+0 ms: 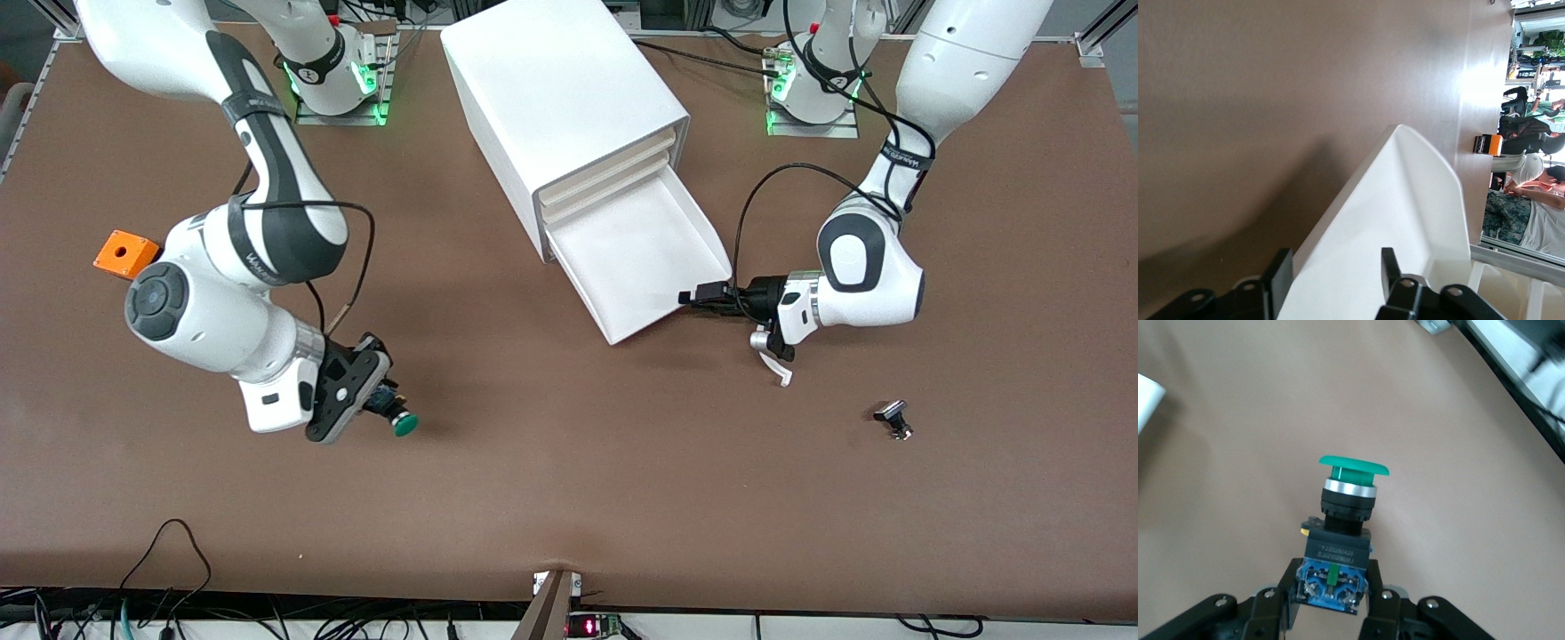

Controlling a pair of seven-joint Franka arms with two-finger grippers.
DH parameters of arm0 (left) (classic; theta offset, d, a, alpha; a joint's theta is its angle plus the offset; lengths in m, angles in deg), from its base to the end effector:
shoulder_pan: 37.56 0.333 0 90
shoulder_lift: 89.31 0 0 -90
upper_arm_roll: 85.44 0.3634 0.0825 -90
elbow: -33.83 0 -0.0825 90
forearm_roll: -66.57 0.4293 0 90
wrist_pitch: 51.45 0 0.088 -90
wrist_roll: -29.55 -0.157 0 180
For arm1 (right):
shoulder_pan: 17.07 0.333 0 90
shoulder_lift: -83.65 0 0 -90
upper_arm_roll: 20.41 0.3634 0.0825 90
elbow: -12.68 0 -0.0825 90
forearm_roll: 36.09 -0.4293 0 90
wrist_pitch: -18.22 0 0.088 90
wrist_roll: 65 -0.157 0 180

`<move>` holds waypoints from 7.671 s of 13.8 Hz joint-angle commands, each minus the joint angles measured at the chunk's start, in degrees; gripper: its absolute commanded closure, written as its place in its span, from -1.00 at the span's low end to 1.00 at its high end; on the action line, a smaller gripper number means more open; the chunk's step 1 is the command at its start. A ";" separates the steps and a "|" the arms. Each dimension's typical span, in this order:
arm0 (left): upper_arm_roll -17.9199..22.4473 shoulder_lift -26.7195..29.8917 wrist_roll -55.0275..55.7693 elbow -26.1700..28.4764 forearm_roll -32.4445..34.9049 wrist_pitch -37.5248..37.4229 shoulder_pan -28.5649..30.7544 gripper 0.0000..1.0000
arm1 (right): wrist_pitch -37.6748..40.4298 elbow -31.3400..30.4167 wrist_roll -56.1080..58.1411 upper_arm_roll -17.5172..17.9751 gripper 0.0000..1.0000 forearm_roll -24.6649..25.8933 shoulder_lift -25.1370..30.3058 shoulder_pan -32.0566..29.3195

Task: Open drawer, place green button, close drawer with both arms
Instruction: 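Carry the button to the drawer with the right gripper while the left gripper withdraws, then lower the green button into the open drawer with the right gripper, then open the right gripper to release the button in the drawer, then withdraw the right gripper while the left gripper reaches toward the drawer, then push the drawer closed into the cabinet with the left gripper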

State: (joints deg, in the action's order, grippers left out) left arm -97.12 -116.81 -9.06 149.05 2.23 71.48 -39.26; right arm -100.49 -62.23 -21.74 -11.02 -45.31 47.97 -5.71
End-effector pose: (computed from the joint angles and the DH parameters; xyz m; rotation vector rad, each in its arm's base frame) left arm 0.6026 -0.2205 0.1901 2.1901 -0.0736 -0.1371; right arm 0.7709 0.2780 0.3710 -2.5558 -1.4171 -0.2826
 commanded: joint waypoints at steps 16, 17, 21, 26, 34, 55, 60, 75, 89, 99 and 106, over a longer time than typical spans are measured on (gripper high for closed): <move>4.38 29.53 13.38 -19.40 63.17 -26.06 8.55 -1.00 | 5.24 1.43 6.39 7.32 0.55 13.33 2.54 19.38; 4.21 29.53 14.17 -19.76 65.63 -26.95 8.46 -1.00 | 6.73 1.43 7.18 7.32 0.55 14.83 2.54 21.14; 4.91 29.44 20.40 -19.85 68.47 -30.82 8.20 -1.00 | 7.36 1.25 14.55 7.32 0.55 16.86 1.84 23.35; 4.73 28.82 25.50 -20.20 68.12 -30.91 8.28 -1.00 | 6.31 1.17 17.12 7.32 0.55 18.52 -0.70 27.39; 4.03 28.65 26.57 -20.29 67.94 -30.91 8.55 -1.00 | -0.28 0.99 16.50 7.14 0.53 22.48 -6.15 29.07; 4.03 28.74 26.57 -20.38 66.89 -31.18 8.90 -1.00 | -6.36 0.99 10.71 3.71 -0.32 26.09 -10.99 34.69; 4.03 28.74 26.57 -20.38 66.89 -31.35 8.90 -1.00 | -6.36 1.60 10.53 3.36 -1.00 25.92 -10.29 34.78; 4.03 27.77 26.31 -21.34 66.27 -31.17 8.90 -1.00 | 1.12 4.07 -0.53 1.60 -1.00 20.83 6.41 20.39; 4.03 13.63 27.18 -26.53 66.19 -30.91 8.38 -1.00 | 4.98 -5.16 -49.96 0.81 -1.00 15.37 8.17 12.19; 2.98 5.36 55.55 -24.52 58.89 -20.47 0.64 -0.98 | 14.74 -5.51 -58.39 0.46 -1.00 15.28 12.47 -2.64; -0.63 2.81 66.80 -9.60 58.80 7.27 -3.21 -0.98 | 20.26 -9.91 -51.46 -4.10 -1.00 15.19 19.59 -8.11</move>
State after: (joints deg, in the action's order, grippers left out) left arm -97.66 -114.46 53.49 133.75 61.77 70.56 -40.33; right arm -81.57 -69.17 -77.05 -13.34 -29.18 64.21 -13.43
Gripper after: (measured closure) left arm 0.009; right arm 0.000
